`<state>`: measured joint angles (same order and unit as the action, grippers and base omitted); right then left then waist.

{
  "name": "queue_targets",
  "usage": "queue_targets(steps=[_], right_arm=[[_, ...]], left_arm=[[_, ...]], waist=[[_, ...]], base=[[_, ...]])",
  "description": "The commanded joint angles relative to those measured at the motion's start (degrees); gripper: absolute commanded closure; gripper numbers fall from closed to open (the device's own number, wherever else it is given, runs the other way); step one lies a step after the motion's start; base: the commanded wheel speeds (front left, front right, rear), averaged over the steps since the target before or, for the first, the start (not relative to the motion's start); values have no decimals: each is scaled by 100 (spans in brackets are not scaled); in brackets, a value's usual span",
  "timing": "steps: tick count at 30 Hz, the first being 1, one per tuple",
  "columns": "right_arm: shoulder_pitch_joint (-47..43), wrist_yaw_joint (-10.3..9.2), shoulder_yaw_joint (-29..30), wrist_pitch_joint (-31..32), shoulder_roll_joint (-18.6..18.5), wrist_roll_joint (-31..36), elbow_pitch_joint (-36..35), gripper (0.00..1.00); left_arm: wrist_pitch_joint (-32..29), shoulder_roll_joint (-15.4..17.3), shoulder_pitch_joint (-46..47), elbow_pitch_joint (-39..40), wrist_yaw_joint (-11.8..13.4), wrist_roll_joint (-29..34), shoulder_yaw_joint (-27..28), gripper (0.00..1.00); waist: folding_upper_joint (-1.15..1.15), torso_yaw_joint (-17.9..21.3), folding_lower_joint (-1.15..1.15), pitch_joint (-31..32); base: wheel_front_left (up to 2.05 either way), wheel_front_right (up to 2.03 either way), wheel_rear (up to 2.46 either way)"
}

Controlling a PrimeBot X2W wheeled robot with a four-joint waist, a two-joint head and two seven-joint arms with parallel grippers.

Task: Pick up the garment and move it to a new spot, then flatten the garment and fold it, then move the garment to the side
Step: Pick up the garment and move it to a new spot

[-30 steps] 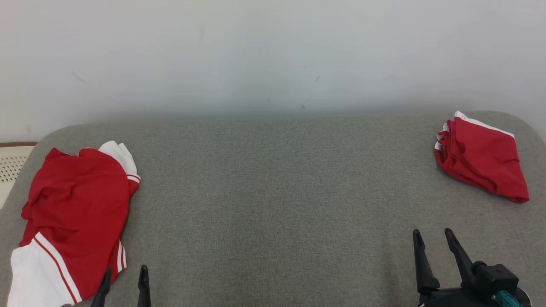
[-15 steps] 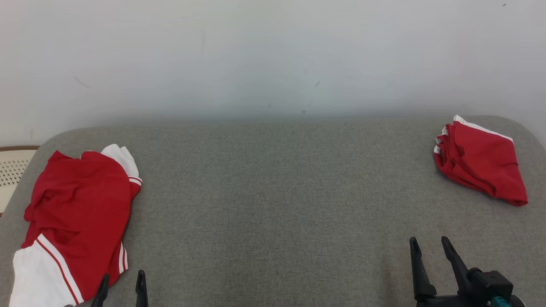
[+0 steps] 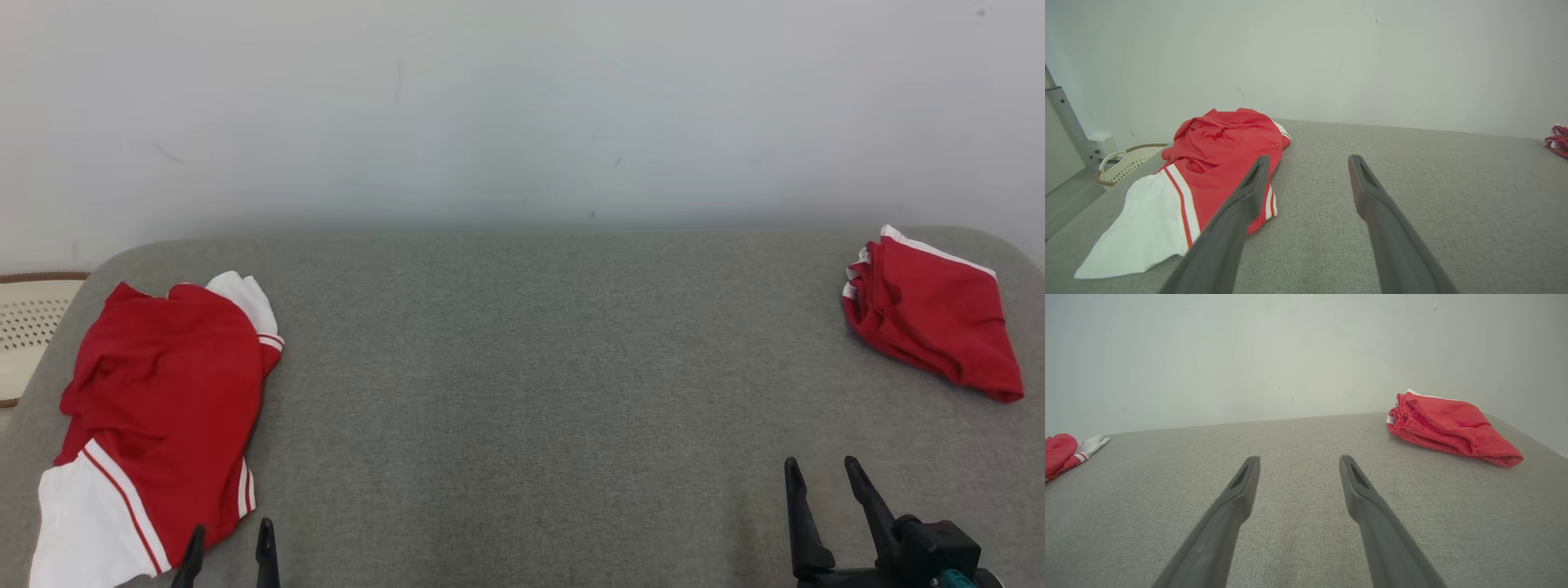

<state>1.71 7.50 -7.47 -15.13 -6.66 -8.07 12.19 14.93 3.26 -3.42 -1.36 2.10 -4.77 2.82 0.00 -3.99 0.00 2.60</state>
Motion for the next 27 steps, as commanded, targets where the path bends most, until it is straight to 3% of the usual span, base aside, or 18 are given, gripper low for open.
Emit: queue_targets(steps=[1, 27], right_arm=[[-62, -2, -16, 1, 4, 3, 16, 0], [1, -2, -244, 5, 39, -123, 181, 0]], left_arm=[[18, -1, 15, -16, 1, 18, 19, 0], [18, 76, -56, -177, 60, 66, 167, 0]], waist=[[0, -53, 0, -5], [0, -1383, 0, 7]], base=[[0, 0, 0], [0, 0, 0]])
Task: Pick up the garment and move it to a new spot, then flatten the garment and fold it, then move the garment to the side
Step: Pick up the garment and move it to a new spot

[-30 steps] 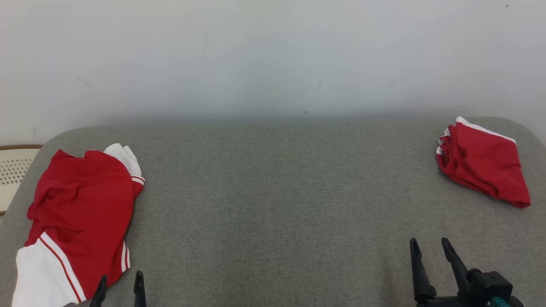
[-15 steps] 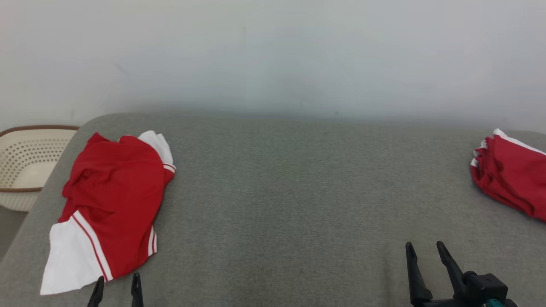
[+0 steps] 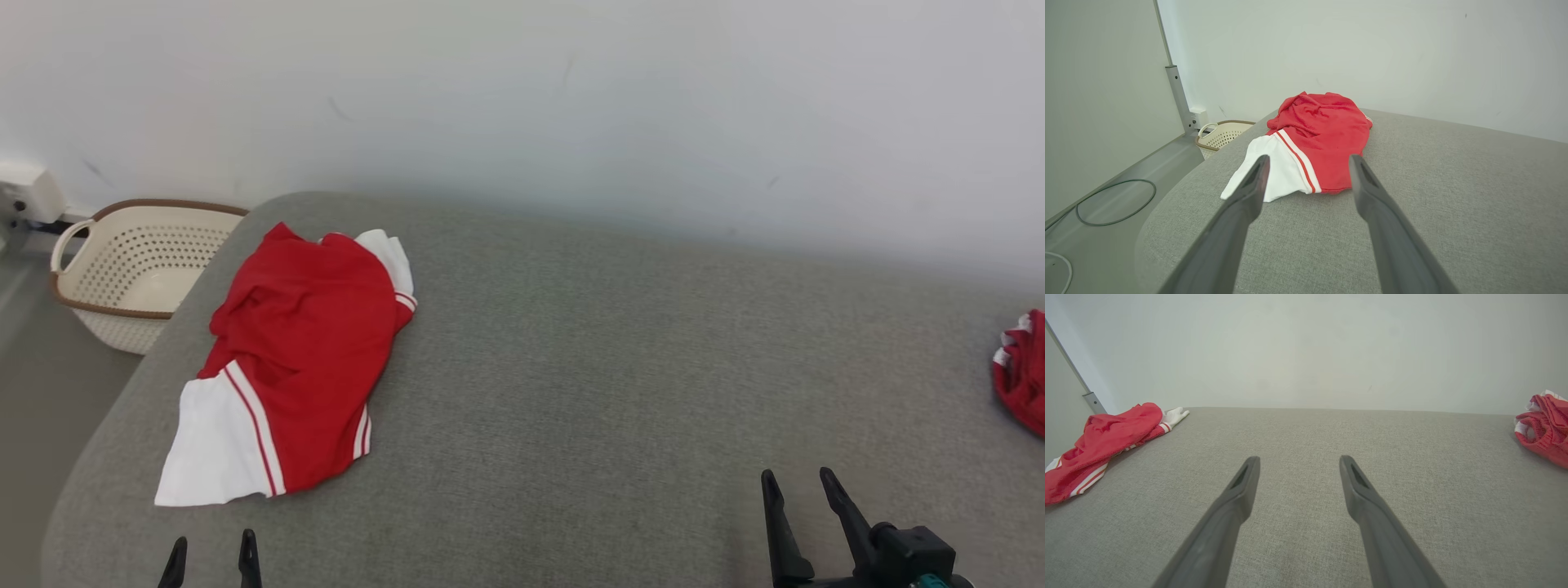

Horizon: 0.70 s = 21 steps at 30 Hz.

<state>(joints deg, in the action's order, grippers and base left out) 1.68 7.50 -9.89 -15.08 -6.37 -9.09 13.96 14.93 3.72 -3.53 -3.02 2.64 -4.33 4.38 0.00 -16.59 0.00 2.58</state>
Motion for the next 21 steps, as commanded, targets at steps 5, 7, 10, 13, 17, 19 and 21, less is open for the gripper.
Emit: queue_targets(steps=[5, 7, 10, 13, 17, 19, 21], right_arm=[[23, -2, -37, -3, 16, -46, 40, 0], [31, -2, -42, -4, 24, -51, 54, 0], [45, -2, -68, -6, 40, -56, 80, 0], [70, -2, -107, -8, 60, -81, 102, 0], [85, -2, -147, -11, 87, -97, 120, 0], [83, -2, -160, -12, 88, -103, 129, 0], [84, -2, -167, -13, 93, -99, 135, 0]], left_arm=[[18, 68, -48, -66, 22, 15, 42, 0], [18, 80, -43, -68, 24, 14, 45, 0], [18, 86, -78, -37, 46, 32, 44, 0], [18, 117, -91, -27, 45, 23, 55, 0], [18, 135, -119, -10, 57, 6, 46, 0], [18, 141, -127, -10, 62, -4, 40, 0], [18, 144, -134, -5, 75, -13, 42, 0]], waist=[[0, -362, 0, 35], [0, -459, 0, 48], [0, -593, 0, 66], [0, -714, 0, 76], [0, -852, 0, 81], [0, -895, 0, 80], [0, -929, 0, 77]], base=[[0, 0, 0], [0, 0, 0], [0, 0, 0], [0, 0, 0], [0, 0, 0], [0, 0, 0], [0, 0, 0]])
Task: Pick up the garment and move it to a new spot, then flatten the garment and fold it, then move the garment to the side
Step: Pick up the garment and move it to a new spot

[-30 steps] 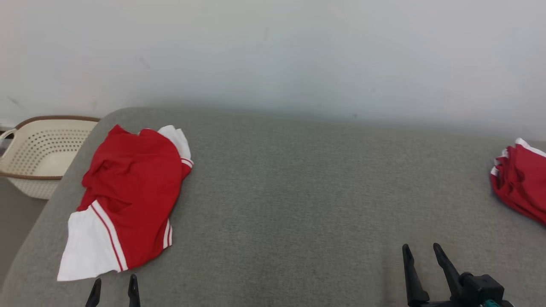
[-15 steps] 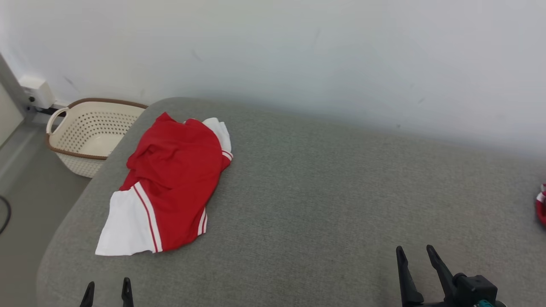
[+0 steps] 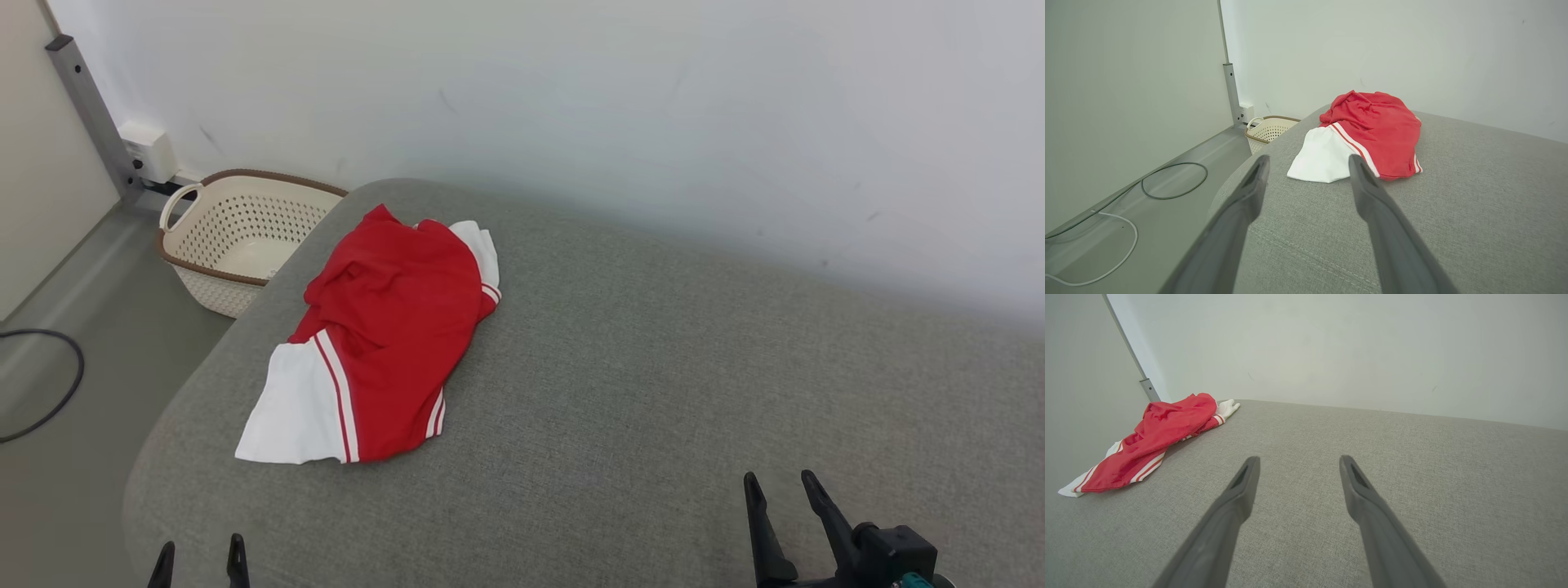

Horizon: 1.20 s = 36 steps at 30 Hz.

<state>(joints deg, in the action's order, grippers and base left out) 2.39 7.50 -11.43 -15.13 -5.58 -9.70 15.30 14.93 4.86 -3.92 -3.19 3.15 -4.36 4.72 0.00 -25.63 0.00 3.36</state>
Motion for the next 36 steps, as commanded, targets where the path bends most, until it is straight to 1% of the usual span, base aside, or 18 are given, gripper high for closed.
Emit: queue_targets(steps=[1, 9, 13, 16, 26, 30, 34, 36], right_arm=[[16, -2, -13, -8, 16, -40, 5, 0], [41, -2, -38, -11, 3, -43, 33, 0], [62, -2, -84, -12, -4, -62, 46, 0], [101, -2, -122, -11, -38, -86, 50, 0], [209, -2, -224, -11, -114, -97, 19, 0], [291, -2, -285, -9, -133, -99, 11, 0], [373, -2, -336, -6, -151, -84, -22, 0], [436, -2, -364, -2, -166, -86, -45, 0]], left_arm=[[18, 32, -94, 15, 26, -13, 6, 0], [18, 58, -88, 29, 51, -46, 6, 0], [18, 36, -20, 58, 89, -96, 26, 0], [18, 25, 78, 94, 57, -134, -21, 0], [9, 171, 695, 20, -114, -318, 8, 0], [-164, 343, 1082, -76, -280, -338, -73, 0], [-338, 589, 1551, -193, -408, -309, -96, 0], [-409, 649, 1788, -269, -471, -350, -113, 0]], waist=[[0, -40, 0, -2], [0, -86, 0, -11], [0, -40, 0, -19], [0, 32, 0, -38], [0, 468, 0, -202], [0, 702, 0, -265], [0, 952, 0, -367], [0, 1088, 0, -443]], base=[[0, 0, 0], [0, 0, 0], [0, 0, 0], [0, 0, 0], [0, 0, 0], [0, 0, 0], [0, 0, 0], [0, 0, 0]])
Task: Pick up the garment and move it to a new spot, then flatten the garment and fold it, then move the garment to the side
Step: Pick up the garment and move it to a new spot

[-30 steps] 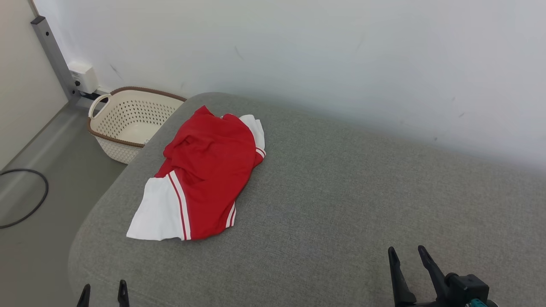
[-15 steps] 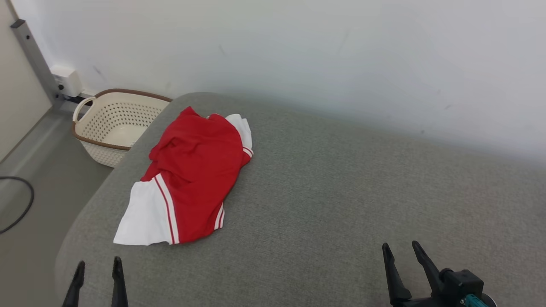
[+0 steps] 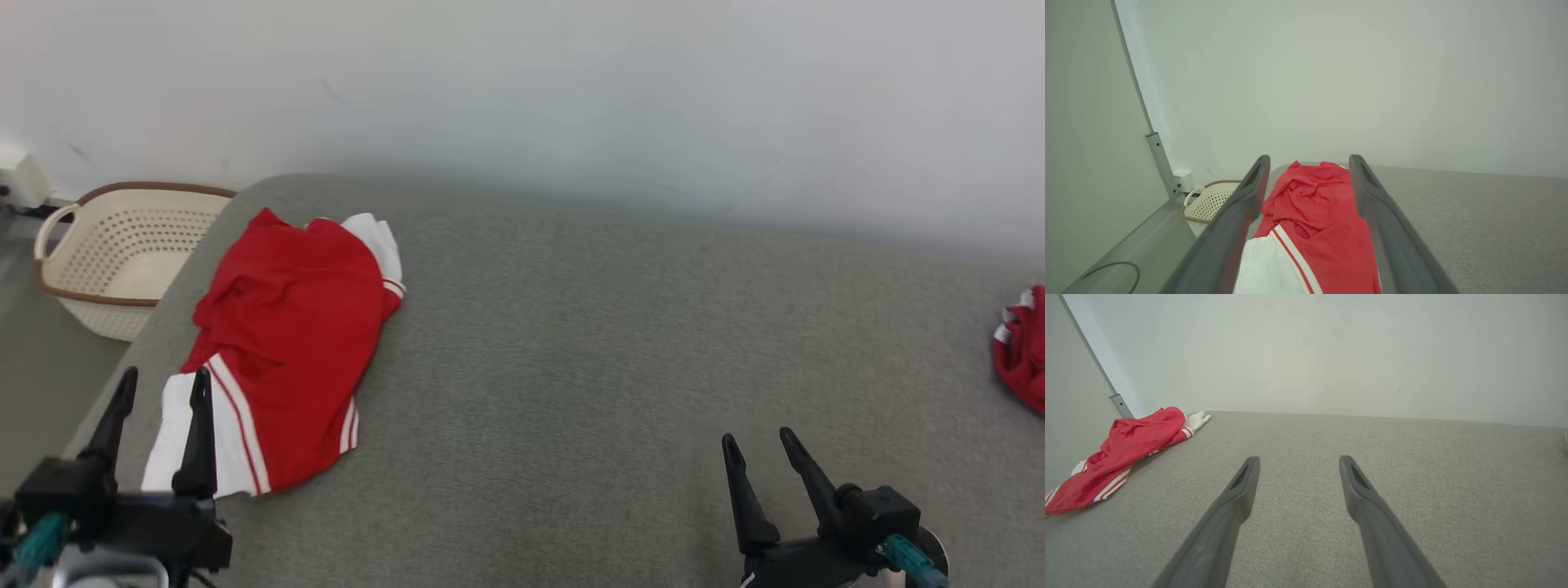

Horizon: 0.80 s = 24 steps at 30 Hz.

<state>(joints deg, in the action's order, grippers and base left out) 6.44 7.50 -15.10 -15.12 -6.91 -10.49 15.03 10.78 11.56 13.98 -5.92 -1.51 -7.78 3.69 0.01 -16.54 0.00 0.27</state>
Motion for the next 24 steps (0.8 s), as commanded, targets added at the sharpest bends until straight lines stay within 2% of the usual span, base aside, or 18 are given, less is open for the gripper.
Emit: queue_targets(steps=[1, 15, 24], right_arm=[[56, -2, -12, -1, -41, -12, -26, 0], [498, -2, -62, -6, -126, 8, -159, 0], [764, -2, -106, -12, -180, 0, -231, 0]], left_arm=[[-47, 82, 110, -73, -34, 42, -11, 0], [-390, 686, 1644, -1412, -236, -170, 98, 0], [-658, 1045, 2545, -2667, -376, -317, 96, 0]], waist=[[-1, 252, 0, -178], [-1, 1183, 0, -963], [-1, 1533, 0, -1462]], base=[[0, 0, 0], [0, 0, 0], [0, 0, 0]])
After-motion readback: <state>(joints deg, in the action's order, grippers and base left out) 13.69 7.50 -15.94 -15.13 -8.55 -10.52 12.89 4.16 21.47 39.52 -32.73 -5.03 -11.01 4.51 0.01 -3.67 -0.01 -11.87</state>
